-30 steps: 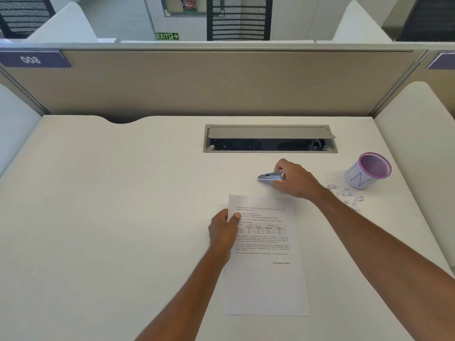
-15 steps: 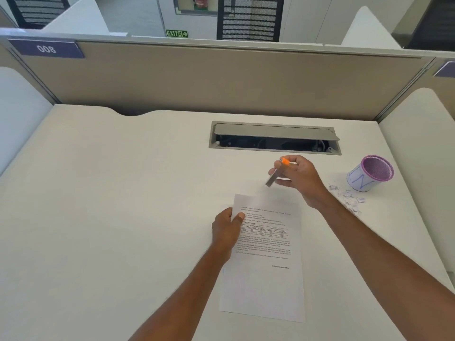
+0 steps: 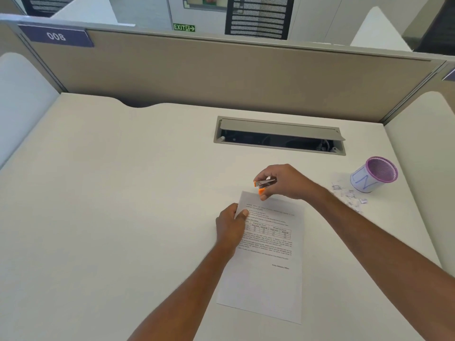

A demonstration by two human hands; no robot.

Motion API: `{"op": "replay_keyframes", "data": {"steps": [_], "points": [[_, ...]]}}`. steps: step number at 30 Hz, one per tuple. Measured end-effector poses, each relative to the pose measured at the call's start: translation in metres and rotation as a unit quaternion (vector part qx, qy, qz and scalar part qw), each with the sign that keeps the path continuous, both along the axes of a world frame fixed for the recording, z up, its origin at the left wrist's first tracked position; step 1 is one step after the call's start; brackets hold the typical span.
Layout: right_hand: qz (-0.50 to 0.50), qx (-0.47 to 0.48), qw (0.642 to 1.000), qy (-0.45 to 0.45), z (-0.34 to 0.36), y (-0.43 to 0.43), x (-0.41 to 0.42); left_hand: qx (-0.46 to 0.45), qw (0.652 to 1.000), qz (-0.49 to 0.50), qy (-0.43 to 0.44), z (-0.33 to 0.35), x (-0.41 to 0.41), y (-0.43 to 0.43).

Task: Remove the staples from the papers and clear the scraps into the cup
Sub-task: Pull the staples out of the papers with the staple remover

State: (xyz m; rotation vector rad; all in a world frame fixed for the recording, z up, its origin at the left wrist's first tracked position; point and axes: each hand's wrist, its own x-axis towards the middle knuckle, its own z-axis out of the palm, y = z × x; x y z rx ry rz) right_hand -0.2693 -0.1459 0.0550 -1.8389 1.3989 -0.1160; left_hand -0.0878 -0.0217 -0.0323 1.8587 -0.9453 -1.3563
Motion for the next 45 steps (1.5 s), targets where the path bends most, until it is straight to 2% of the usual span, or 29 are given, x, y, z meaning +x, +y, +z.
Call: {"op": "replay_keyframes", "data": {"steps": [7, 16, 35, 45], "points": [[0.096, -0.002, 0.990, 0.107, 0.006, -0.012, 0.023, -0.010, 1.000, -0.002, -0.004, -0.002, -0.001, 0.001], [0.193, 0.011, 0.954, 0.231, 0.002, -0.016, 0.050, -0.025, 1.000, -0.004, -0.004, -0.007, -0.002, 0.002], [0.271, 0.003, 0.919, 0.287, 0.008, -0.019, 0.072, -0.038, 0.998, -0.037, -0.014, -0.012, 0.005, 0.000], [0.258, -0.011, 0.924, 0.281, 0.004, -0.018, 0.071, -0.034, 0.999, -0.035, -0.007, -0.012, 0.006, -0.001]]}}
